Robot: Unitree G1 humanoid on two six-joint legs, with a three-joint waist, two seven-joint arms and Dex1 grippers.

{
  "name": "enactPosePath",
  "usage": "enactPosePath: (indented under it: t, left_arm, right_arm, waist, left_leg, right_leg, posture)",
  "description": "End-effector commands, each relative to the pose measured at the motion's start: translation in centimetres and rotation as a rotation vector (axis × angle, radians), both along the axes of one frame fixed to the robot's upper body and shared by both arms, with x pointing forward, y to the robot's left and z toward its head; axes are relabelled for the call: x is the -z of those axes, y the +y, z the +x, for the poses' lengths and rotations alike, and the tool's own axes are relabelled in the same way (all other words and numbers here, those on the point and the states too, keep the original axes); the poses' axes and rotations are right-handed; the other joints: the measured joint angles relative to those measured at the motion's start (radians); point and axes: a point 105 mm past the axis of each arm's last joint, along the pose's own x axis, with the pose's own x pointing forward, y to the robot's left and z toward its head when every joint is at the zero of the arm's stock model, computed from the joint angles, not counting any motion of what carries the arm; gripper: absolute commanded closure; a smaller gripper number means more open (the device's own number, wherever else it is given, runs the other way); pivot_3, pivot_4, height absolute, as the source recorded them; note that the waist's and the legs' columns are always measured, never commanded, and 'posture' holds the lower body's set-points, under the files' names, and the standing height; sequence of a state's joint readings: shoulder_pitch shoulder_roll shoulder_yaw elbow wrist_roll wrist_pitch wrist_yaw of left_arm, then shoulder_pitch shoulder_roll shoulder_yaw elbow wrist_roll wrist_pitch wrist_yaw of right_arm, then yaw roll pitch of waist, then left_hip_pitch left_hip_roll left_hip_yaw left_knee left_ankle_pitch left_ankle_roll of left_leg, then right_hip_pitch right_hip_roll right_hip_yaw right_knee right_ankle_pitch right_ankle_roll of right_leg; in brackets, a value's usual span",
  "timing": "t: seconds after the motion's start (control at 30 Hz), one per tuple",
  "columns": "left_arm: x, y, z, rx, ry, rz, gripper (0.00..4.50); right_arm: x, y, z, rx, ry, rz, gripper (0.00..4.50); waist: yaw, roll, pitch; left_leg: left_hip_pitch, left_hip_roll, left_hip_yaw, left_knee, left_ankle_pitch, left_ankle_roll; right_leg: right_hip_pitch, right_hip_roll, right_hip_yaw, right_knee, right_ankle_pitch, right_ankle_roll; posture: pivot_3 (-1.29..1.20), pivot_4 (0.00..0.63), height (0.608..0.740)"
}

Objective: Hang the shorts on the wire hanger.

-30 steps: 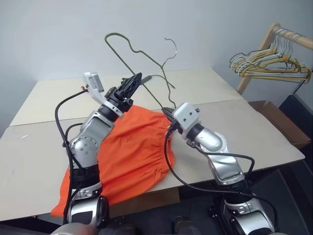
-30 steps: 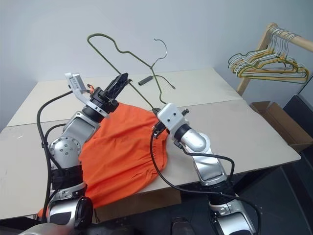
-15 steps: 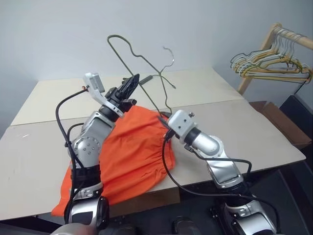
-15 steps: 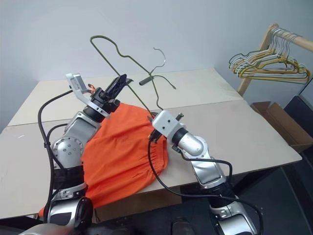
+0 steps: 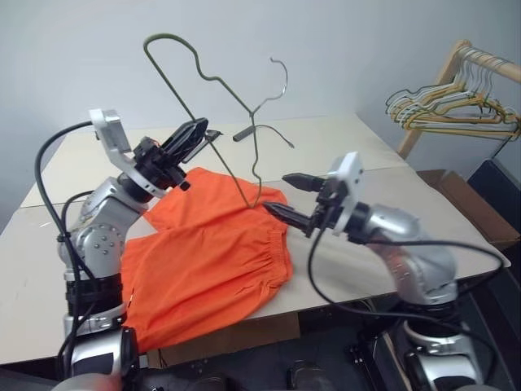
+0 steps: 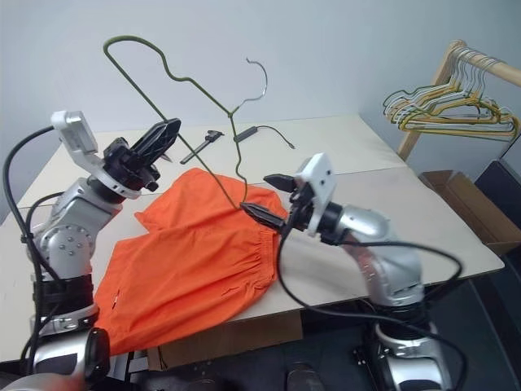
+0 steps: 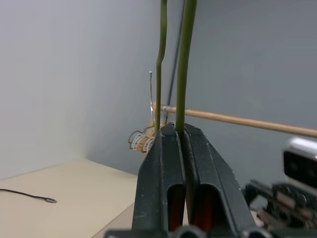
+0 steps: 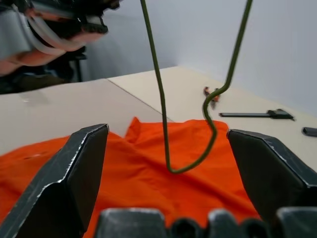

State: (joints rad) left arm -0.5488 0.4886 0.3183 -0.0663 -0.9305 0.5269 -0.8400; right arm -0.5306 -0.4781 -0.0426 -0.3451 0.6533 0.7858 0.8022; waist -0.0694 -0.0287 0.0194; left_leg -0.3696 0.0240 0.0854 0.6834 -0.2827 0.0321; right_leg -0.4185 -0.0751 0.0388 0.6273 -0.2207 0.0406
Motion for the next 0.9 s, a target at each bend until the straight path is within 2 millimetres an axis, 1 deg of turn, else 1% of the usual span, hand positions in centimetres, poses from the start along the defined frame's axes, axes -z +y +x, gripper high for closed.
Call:
enactPosePath:
  t: [0.03, 0.13, 0.27, 0.37, 0.47, 0.6, 0.77, 0.9]
  left_arm:
    - [-2.5, 0.5, -1.8, 0.129, -0.119, -0.03, 4.5]
    - [-4.1, 1.5, -2.9, 0.262, -0.151, -0.122, 4.5]
    - [-4.6, 1.9, -4.0, 0.388, -0.18, -0.171, 4.5]
    - [-4.5, 2.1, -4.4, 0.436, -0.167, -0.212, 4.5]
    - [-4.0, 1.9, -4.5, 0.447, -0.152, -0.203, 4.5]
    - [-3.6, 1.5, -4.4, 0.447, -0.146, -0.198, 4.5]
    - [-3.4, 1.0, -4.4, 0.455, -0.151, -0.196, 4.5]
    - [-3.4, 0.9, -4.4, 0.455, -0.151, -0.201, 4.5]
  right_arm:
    - [-0.3, -0.7, -0.6, -0.121, 0.141, 0.008, 0.02]
    - [1.2, -0.9, -0.8, -0.232, 0.266, -0.039, 0.02]
    - [1.7, -0.1, -0.7, -0.32, 0.367, -0.022, 0.02]
    - [1.2, 0.9, -0.4, -0.361, 0.396, 0.016, 0.02]
    - [0.2, 1.6, -0.4, -0.386, 0.387, 0.051, 0.02]
    - [-0.9, 2.8, -1.0, -0.428, 0.35, 0.051, 0.02]
    - [-1.0, 4.0, -1.6, -0.463, 0.338, 0.021, 0.02]
    - [-0.9, 4.4, -1.5, -0.462, 0.345, 0.009, 0.02]
  waist:
    - [0.0, 0.0, 0.0]
    - [-0.001, 0.0, 0.0]
    - [-0.008, 0.0, 0.0]
    - [-0.014, 0.0, 0.0]
    - [-0.017, 0.0, 0.0]
    - [-0.018, 0.0, 0.0]
    - [-0.022, 0.0, 0.0]
    - [-0.028, 0.0, 0.0]
  left_leg:
    - [0.0, 0.0, 0.0, 0.0, 0.0, 0.0]
    - [0.0, 0.001, 0.0, 0.0, 0.0, 0.0]
    - [0.0, 0.002, 0.001, 0.0, 0.0, 0.0]
    - [0.0, 0.002, 0.001, 0.0, 0.0, 0.001]
    - [-0.001, 0.002, 0.001, 0.0, 0.0, 0.001]
    - [-0.002, 0.002, 0.001, 0.001, 0.0, 0.001]
    - [-0.002, 0.002, 0.001, 0.001, 0.0, 0.001]
    - [-0.002, 0.002, 0.001, 0.001, 0.0, 0.0]
  right_leg:
    - [0.0, 0.0, 0.0, 0.0, 0.0, 0.0]
    - [0.0, 0.002, 0.0, -0.001, 0.0, 0.0]
    - [-0.001, 0.002, 0.001, 0.0, 0.0, 0.0]
    - [-0.001, 0.002, 0.001, 0.0, 0.0, 0.0]
    - [-0.001, 0.002, 0.001, 0.0, 0.0, 0.0]
    - [-0.002, 0.001, 0.001, 0.0, 0.0, 0.0]
    - [-0.002, 0.001, 0.0, 0.001, 0.0, 0.0]
    - [-0.002, 0.001, 0.0, 0.001, 0.0, 0.0]
  posture:
    - [-0.04, 0.0, 0.74]
    - [-0.06, 0.0, 0.74]
    - [-0.06, 0.0, 0.74]
    - [-0.06, 0.0, 0.74]
    - [-0.06, 0.0, 0.74]
    - [-0.07, 0.0, 0.74]
    - [-0.07, 0.0, 0.74]
    - [-0.08, 0.0, 0.74]
